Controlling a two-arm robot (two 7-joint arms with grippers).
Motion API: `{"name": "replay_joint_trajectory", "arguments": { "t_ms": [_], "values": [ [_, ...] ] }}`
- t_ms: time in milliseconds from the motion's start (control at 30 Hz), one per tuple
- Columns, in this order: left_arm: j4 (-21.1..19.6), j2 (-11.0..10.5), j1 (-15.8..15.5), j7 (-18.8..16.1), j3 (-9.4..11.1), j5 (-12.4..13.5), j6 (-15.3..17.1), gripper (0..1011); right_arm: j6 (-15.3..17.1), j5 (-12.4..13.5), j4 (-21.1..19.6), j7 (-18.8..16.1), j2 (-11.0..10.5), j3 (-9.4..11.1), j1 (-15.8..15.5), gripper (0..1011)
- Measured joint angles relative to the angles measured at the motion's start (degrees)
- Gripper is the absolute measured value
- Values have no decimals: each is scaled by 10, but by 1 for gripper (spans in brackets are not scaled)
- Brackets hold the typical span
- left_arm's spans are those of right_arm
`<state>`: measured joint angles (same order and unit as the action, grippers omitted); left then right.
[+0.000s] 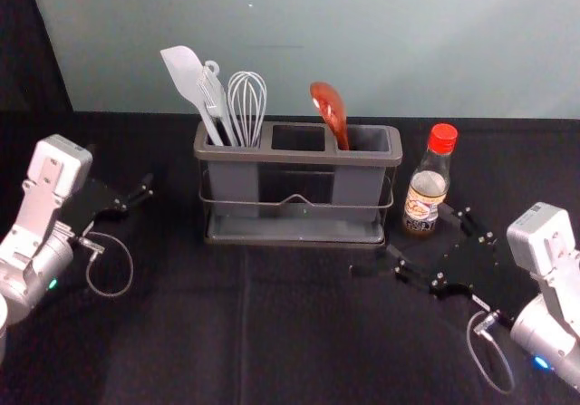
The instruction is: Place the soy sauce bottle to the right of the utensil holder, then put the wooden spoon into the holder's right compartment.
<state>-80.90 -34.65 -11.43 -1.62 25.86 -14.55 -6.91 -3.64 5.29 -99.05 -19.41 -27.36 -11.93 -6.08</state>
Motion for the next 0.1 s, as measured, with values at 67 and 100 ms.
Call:
{"name": "replay_joint_trajectory", "arguments": {
  "t_ms": [67,100],
  "values": [
    [0,0,0,0,0,0,0,1005,0,0,0,0,0,0,0,1004],
    [0,0,0,0,0,0,0,1005,0,0,0,0,0,0,0,1004]
  ]
}}
